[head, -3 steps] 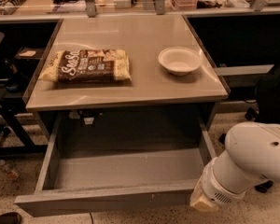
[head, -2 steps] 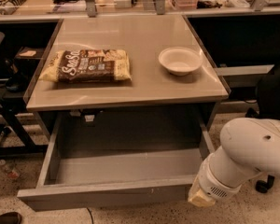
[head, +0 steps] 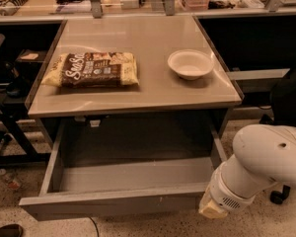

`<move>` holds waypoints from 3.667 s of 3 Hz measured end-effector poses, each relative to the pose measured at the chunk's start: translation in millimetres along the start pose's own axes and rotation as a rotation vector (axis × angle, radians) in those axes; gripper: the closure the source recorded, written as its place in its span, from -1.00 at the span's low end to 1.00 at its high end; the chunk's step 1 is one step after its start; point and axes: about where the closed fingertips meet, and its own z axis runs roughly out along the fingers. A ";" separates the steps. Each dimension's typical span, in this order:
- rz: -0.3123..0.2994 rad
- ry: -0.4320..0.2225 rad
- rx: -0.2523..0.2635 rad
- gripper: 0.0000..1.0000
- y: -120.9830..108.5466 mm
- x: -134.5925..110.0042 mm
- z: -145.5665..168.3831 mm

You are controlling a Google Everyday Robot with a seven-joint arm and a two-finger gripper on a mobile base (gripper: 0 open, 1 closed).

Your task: Close top drawer

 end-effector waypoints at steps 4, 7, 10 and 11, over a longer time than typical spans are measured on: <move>0.000 0.000 0.000 -1.00 0.0 0.0 0.0; 0.000 0.000 0.000 0.29 0.1 0.0 0.0; -0.059 -0.025 0.047 1.00 -32.0 -40.4 13.4; -0.089 -0.027 0.061 1.00 -40.1 -55.5 15.7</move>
Offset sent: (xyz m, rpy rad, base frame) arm 0.0000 0.0000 0.0000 0.0000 0.0000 0.0000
